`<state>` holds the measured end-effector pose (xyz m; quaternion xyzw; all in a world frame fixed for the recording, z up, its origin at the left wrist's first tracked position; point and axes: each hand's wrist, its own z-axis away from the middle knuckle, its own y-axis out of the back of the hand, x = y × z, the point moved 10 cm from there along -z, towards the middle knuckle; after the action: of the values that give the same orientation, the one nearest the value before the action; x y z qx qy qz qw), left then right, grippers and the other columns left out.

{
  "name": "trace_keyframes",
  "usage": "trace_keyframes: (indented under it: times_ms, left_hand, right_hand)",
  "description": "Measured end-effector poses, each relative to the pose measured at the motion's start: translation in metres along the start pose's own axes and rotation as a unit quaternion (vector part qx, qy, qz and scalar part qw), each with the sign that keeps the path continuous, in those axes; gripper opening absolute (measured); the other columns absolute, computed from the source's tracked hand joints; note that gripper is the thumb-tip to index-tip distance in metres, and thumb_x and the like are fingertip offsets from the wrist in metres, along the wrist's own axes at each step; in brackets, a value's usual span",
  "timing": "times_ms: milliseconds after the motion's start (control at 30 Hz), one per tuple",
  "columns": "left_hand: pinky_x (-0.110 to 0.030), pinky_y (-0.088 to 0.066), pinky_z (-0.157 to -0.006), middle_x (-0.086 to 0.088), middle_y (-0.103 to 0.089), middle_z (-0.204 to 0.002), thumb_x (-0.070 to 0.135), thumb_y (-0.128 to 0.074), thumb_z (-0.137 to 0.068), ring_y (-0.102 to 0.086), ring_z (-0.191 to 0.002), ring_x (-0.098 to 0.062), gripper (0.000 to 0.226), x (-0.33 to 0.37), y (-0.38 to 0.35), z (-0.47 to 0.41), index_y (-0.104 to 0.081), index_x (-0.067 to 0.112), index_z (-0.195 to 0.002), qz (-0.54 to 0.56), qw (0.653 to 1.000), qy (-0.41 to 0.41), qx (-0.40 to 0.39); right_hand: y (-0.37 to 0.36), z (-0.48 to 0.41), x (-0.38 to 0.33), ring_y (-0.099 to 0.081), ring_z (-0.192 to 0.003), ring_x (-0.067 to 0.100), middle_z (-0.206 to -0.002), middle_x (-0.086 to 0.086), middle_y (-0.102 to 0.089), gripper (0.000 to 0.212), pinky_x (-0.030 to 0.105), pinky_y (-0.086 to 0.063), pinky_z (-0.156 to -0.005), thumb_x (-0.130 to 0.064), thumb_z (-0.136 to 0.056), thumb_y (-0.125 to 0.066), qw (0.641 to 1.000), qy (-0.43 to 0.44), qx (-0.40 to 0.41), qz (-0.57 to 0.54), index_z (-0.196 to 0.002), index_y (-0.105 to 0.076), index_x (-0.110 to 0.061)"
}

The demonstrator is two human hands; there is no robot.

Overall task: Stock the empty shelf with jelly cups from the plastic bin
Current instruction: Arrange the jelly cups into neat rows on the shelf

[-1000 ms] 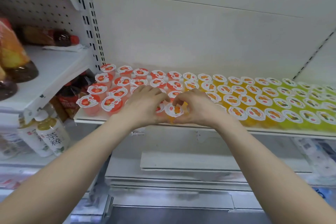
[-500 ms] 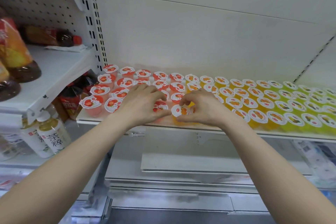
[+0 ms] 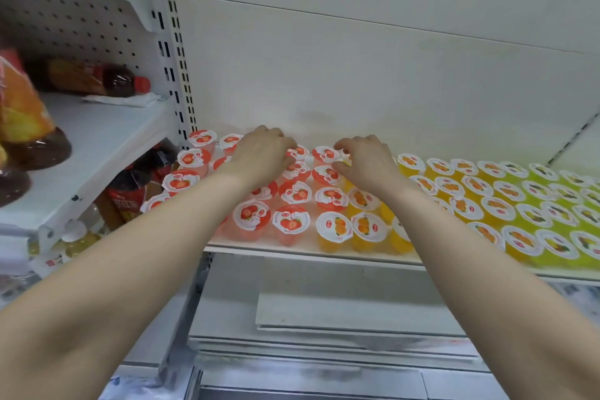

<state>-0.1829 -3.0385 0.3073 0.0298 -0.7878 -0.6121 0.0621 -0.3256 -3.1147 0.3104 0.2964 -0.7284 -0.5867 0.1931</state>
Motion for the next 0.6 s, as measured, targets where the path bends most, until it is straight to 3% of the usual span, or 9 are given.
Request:
trace_keyframes:
  times_ms: [300,600]
  left_hand:
    - [-0.039,-0.045,-0.096,0.0,-0.061,-0.132,0.052,-0.052,-0.093,-0.052,-0.123,-0.026,0.053,-0.015,-0.029,-0.046,-0.05,0.028,-0.14,-0.007,0.992,0.013,-0.122]
    - [-0.043,-0.03,-0.106,0.003,-0.062,-0.131,0.047,-0.049,-0.097,-0.053,-0.121,-0.024,0.041,-0.009,-0.038,-0.058,-0.056,0.03,-0.134,-0.043,0.99,-0.031,-0.128]
  right_hand:
    - [-0.031,-0.05,0.002,-0.047,-0.123,0.026,-0.128,0.0,-0.063,0.052,0.04,-0.038,-0.097,-0.057,-0.091,-0.053,0.997,-0.019,-0.079,-0.002,-0.133,-0.055,-0.026]
    - [-0.036,-0.056,-0.003,-0.048,-0.118,0.026,-0.123,0.001,-0.066,0.046,0.039,-0.042,-0.093,-0.051,-0.092,-0.056,0.998,-0.006,-0.064,-0.004,-0.127,-0.063,-0.022]
